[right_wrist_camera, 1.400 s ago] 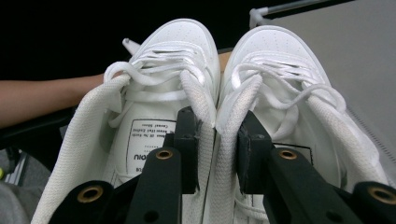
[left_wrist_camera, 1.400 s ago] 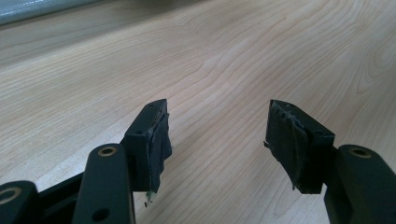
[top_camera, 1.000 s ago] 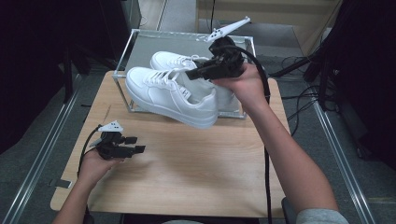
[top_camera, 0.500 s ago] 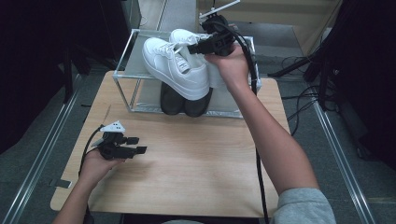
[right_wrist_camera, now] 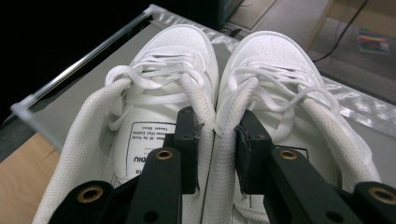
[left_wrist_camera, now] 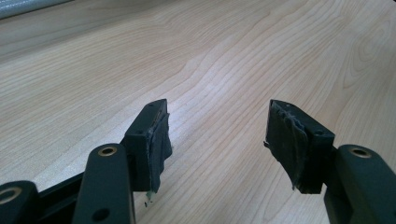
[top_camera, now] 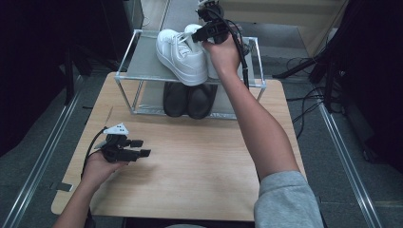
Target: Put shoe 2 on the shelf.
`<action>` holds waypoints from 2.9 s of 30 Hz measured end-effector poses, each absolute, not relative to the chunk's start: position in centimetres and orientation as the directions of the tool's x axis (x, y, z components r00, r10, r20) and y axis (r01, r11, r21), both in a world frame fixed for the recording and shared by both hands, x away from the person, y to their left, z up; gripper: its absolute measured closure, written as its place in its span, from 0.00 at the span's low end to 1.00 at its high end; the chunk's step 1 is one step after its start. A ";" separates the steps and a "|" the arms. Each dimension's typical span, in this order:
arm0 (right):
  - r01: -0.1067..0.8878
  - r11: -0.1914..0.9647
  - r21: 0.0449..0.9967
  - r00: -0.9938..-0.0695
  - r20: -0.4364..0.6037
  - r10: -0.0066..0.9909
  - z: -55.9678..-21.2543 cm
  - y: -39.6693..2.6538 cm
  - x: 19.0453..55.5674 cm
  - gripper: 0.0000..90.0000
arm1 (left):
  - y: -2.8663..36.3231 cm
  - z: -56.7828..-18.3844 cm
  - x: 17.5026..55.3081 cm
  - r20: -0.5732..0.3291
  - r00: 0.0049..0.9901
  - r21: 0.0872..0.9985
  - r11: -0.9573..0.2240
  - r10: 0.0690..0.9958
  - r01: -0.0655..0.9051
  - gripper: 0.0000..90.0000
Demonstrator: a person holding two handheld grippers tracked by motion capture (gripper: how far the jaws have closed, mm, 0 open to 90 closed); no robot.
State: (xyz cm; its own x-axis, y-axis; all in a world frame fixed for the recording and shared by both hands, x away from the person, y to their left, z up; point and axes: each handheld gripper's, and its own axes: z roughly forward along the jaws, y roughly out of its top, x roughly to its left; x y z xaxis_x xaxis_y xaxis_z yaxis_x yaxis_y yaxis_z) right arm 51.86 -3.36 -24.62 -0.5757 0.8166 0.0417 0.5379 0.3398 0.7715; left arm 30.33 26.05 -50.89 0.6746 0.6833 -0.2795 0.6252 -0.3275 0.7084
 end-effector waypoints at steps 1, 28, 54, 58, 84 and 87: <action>0.540 0.334 0.772 -0.568 0.042 0.822 -24.6 -3.2 52.1 0.83 | 26.1 -50.9 30.3 -0.280 0.678 0.709 -0.330 0.679 0.623 0.44; 0.641 0.162 0.750 -0.313 0.062 0.948 -24.7 1.1 55.9 0.82 | 26.1 -50.8 30.4 -0.282 0.690 0.716 -0.332 0.667 0.614 0.44; 0.652 0.150 0.744 -0.342 0.112 0.933 -26.5 1.8 54.3 0.77 | 25.8 -50.9 30.4 -0.274 0.696 0.705 -0.353 0.664 0.615 0.44; 0.651 0.147 0.744 -0.341 0.113 0.933 -26.6 1.8 54.3 0.73 | 25.8 -50.9 30.4 -0.273 0.696 0.705 -0.354 0.664 0.615 0.44; 0.644 0.179 0.744 -0.410 0.139 0.901 -26.3 0.9 53.9 0.49 | 25.3 -51.1 30.6 -0.267 0.707 0.692 -0.381 0.655 0.614 0.44; 0.637 0.174 0.751 -0.417 0.146 0.897 -25.9 0.6 53.6 0.48 | 25.3 -51.1 30.7 -0.264 0.709 0.690 -0.385 0.653 0.612 0.44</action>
State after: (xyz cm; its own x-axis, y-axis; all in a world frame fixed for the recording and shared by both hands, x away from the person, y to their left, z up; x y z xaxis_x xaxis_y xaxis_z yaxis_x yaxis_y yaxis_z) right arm 53.64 0.59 -25.91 -0.4175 0.8968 0.1464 0.6372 0.1741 0.7507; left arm 30.67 25.30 -51.11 0.7094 0.6533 -0.2644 0.6123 -0.3854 0.6903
